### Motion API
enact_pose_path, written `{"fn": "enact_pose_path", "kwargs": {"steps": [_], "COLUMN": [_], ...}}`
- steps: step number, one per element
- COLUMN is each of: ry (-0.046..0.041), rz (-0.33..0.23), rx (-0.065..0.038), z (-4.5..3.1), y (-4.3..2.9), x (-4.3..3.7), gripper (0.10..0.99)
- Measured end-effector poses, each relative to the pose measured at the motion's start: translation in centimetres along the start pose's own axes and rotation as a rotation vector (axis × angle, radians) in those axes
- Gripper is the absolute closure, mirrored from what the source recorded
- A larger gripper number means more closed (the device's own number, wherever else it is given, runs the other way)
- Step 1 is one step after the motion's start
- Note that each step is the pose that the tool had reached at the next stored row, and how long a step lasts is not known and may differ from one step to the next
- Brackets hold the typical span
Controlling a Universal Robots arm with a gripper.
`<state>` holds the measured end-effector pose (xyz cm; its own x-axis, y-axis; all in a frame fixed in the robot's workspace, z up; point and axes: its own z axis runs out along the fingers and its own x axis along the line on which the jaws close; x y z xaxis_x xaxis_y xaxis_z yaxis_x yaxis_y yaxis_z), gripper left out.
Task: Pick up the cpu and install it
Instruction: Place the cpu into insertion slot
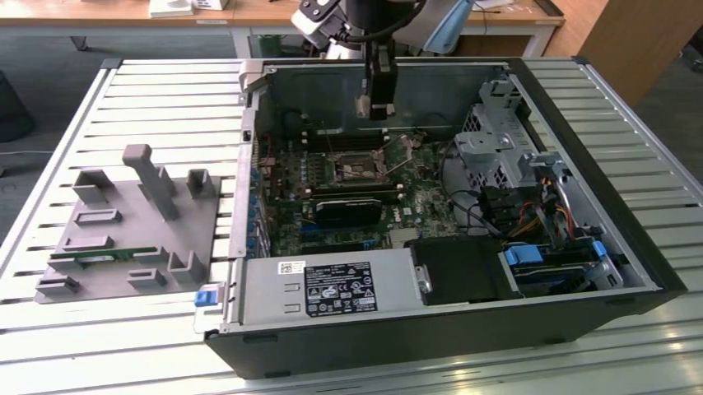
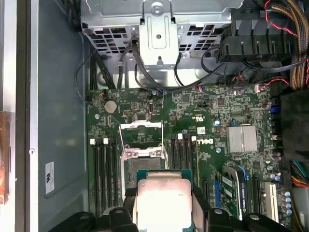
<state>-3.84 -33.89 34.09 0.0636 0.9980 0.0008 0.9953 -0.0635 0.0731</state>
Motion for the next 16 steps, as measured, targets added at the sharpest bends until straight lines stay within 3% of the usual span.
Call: {"fn": "enact_pose_path", "kwargs": {"steps": [12, 16], "ry": [0.0073, 0.0073], "rz": [-0.098, -0.102], "rx": [0.000, 0.000], "z": [0.38, 0.68], "y": [-0.03, -0.05], "x": [0.00, 0.03], "gripper": [0.549, 0.549]}}
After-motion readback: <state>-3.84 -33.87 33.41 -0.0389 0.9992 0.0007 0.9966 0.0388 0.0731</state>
